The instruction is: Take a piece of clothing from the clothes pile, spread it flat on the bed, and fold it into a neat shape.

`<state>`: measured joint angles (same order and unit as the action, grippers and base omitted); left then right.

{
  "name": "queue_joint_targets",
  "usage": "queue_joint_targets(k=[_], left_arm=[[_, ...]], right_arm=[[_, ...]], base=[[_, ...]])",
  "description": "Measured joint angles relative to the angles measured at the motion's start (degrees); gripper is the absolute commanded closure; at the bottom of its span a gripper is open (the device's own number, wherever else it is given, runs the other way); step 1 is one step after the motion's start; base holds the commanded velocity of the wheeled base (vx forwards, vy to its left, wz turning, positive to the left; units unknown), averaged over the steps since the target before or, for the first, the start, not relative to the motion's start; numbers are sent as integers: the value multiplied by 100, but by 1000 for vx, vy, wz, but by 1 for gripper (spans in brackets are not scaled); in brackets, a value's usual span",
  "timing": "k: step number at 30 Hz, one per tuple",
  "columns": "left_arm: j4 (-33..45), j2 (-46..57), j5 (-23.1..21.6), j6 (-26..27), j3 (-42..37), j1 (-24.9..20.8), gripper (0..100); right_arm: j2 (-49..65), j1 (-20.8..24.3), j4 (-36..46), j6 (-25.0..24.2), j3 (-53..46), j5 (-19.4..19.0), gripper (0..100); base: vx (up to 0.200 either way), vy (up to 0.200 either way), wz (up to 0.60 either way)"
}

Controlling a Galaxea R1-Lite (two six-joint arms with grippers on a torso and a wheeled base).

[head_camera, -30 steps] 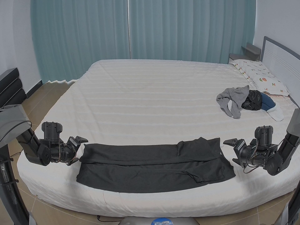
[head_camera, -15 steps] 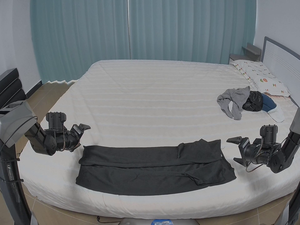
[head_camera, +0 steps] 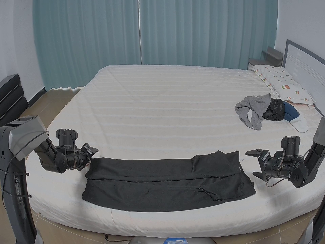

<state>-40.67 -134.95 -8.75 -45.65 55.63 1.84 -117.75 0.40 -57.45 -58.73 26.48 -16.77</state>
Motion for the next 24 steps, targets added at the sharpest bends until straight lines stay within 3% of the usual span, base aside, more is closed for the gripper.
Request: queue_joint_targets(k=[5,16,17,24], left_arm=[[-9,-57,441,-13,-12,-50,100],[-11,-111,484,-52,49,-30,100],[-11,-111,479,-51,49,-33,0],[-28,-96,405,-60,46,-27,0]], right_arm=[[-37,-2,0,0,1,0,0],[-57,11,0,2,-2,2,0],[-59,15,0,2,-2,0,0],[-63,26,0,17,-10,0,0]], base=[[0,0,0],[0,0,0],[0,0,0],[0,0,0]])
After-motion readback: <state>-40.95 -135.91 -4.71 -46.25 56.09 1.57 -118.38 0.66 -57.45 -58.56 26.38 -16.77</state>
